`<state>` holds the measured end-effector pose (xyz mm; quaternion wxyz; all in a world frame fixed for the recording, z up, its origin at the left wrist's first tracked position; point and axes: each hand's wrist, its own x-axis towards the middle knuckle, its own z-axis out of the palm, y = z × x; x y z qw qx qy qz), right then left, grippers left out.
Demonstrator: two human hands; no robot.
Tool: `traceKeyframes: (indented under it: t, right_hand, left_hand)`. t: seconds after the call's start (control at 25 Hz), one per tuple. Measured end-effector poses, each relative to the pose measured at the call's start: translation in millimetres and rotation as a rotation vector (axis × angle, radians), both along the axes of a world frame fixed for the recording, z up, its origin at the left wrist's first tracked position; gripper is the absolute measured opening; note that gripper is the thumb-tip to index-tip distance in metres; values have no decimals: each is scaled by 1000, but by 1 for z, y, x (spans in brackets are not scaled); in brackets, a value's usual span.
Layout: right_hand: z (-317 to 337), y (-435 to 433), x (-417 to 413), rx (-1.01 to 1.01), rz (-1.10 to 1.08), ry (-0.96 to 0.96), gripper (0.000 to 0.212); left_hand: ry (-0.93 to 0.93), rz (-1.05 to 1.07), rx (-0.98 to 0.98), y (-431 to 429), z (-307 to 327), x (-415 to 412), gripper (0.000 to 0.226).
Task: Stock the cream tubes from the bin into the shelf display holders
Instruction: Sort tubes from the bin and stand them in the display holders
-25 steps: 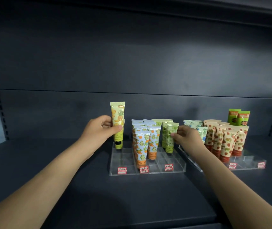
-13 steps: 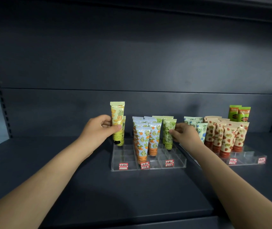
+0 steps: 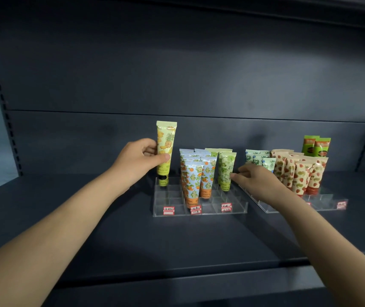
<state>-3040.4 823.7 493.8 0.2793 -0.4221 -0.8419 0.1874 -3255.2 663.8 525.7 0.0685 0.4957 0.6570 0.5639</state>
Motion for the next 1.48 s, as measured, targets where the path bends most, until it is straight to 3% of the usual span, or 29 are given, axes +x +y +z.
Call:
traceKeyframes:
  t: [0.36, 0.52, 0.64, 0.8, 1.48]
  right_hand:
    - [-5, -43, 2, 85, 62, -86, 41]
    - [-50, -89, 2, 209, 79, -156, 49]
    - [-63, -111, 4, 287, -26, -107, 69]
    - [-65, -126, 7, 291, -8, -152, 43]
    - [-62, -130, 5, 265, -49, -218, 44]
  left_hand:
    - [22, -4, -1, -2, 2, -3, 15]
    - [8, 35, 7, 5, -2, -16, 21]
    - [27, 53, -15, 12, -7, -25, 22]
    - [74, 15, -67, 22, -16, -35, 24]
    - [140, -38, -215, 50, -55, -52, 27]
